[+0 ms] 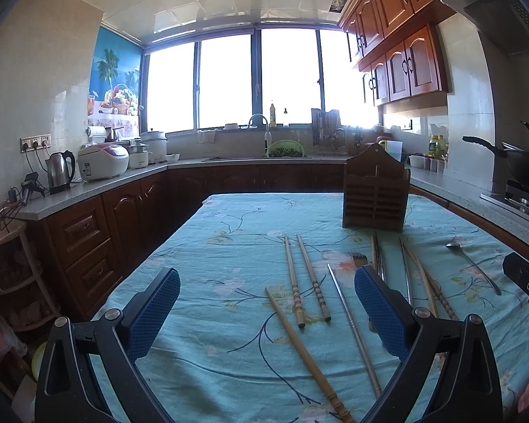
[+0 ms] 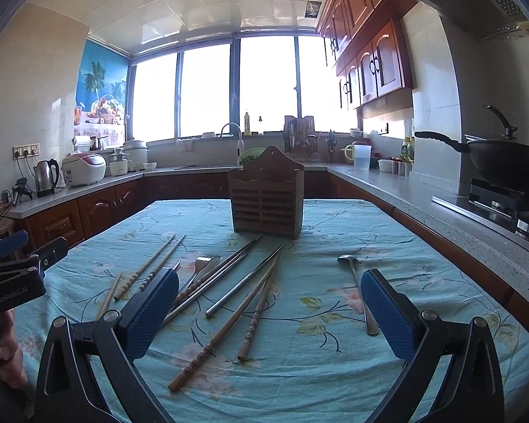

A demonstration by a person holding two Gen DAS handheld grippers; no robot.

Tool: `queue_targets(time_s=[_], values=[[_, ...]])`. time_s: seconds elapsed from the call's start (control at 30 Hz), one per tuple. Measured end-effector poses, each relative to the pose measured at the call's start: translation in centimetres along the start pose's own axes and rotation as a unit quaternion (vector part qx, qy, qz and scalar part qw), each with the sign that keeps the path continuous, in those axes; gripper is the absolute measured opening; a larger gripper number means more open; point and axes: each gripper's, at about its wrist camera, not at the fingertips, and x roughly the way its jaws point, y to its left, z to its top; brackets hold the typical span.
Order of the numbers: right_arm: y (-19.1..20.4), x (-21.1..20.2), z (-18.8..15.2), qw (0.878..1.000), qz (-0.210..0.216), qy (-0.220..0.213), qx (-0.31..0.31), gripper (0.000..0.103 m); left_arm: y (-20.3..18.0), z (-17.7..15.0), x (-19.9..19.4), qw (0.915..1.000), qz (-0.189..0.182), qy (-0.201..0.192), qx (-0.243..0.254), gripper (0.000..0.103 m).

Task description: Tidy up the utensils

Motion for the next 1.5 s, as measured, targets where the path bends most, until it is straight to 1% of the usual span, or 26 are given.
queue_targets(time_s=[0.5,1.5], values=[[-0.04,-0.14,-0.07,1.000,0.005,-0.003,0.002,0.103,0.00,-0.11,0.07,1.0000,0.005,-0.002,-0.006,0.100],[0.22,-0.13,-0.04,1.000,0.010,-0.001,0.004,0.103,0.24,-0.47,0.31,1.0000,0.002,0.000,-0.005,0.100]])
